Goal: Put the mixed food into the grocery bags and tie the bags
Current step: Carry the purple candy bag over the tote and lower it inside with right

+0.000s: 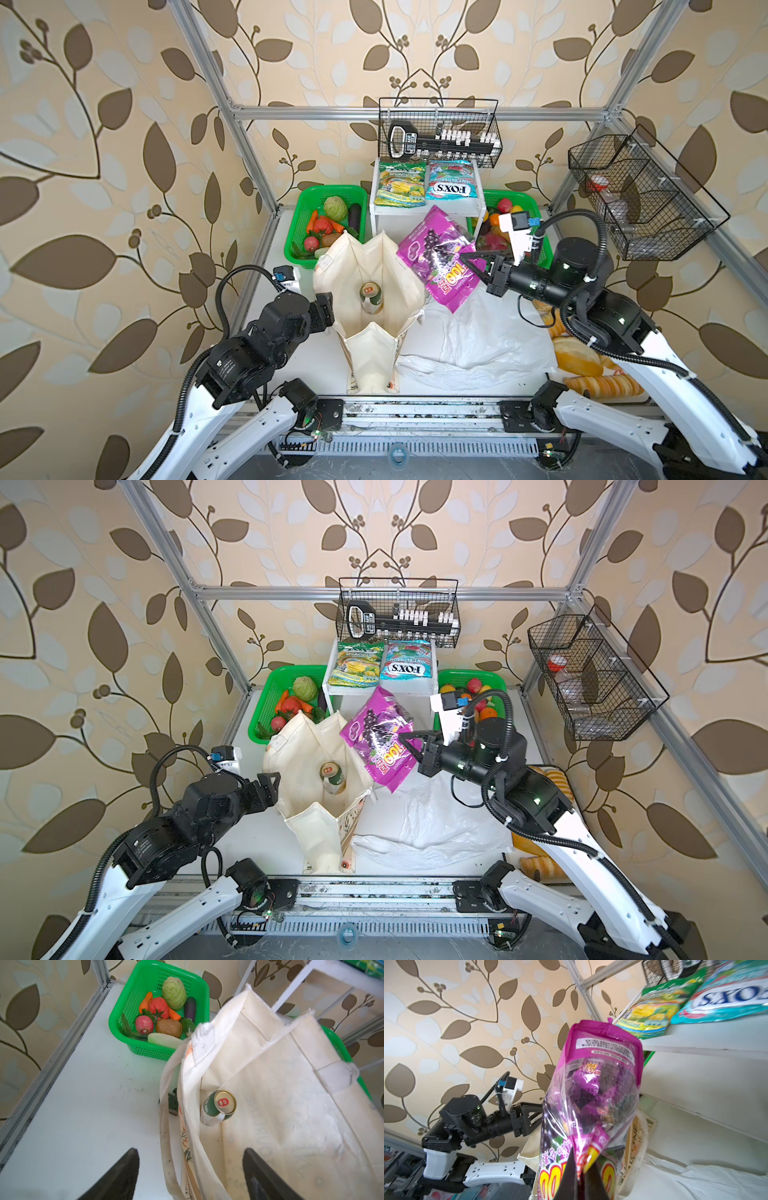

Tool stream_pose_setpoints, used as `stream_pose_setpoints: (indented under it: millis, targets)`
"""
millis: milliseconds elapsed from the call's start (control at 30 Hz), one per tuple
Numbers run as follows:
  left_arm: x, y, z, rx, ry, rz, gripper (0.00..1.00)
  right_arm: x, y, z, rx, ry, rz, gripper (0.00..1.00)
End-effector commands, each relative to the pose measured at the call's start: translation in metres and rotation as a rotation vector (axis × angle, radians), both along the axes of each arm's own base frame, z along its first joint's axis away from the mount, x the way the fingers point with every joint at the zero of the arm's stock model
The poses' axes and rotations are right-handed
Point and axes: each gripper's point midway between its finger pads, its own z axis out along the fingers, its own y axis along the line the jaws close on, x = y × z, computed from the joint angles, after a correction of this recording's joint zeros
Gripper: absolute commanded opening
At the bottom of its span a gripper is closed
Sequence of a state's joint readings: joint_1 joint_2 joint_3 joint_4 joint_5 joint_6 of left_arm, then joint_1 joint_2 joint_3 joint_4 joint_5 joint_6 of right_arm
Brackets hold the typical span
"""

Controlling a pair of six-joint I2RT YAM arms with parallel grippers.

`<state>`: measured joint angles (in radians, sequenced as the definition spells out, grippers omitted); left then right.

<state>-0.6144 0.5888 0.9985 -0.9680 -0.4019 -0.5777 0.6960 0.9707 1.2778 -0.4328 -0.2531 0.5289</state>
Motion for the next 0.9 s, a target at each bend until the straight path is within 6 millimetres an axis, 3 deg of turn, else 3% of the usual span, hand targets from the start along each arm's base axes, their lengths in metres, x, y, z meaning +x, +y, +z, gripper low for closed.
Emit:
stream_pose_setpoints:
  millis: [0,100,267,433,600,733,867]
  targets:
    - [0.003,-0.011,0.004,-0.051,-0.018,-0.035,0.71,0.001,0.022,0.024,-0.035,-0.117,0.019,0.0]
    - [0.004,-0.013,0.003,-0.052,-0.015,-0.045,0.6,0.006,0.044,0.02,-0.126,-0.154,0.007,0.0]
    - [0.004,-0.017,0.005,-0.054,-0.032,-0.071,0.33,0.014,0.074,0.004,-0.268,-0.205,-0.011,0.0]
    - [0.004,-0.021,0.006,-0.067,-0.046,-0.095,0.12,0.022,0.102,0.002,-0.319,-0.246,-0.009,0.0]
    - [0.004,-0.023,0.009,-0.069,-0.056,-0.105,0.03,0.027,0.129,-0.014,-0.395,-0.252,0.04,0.0]
    - [0.005,-0.02,0.014,-0.066,-0.071,-0.096,0.02,0.009,0.147,-0.045,-0.488,-0.229,0.135,0.0]
    - [0.006,-0.018,0.02,-0.055,-0.093,-0.087,0.0,-0.008,0.15,-0.075,-0.588,-0.159,0.166,0.0]
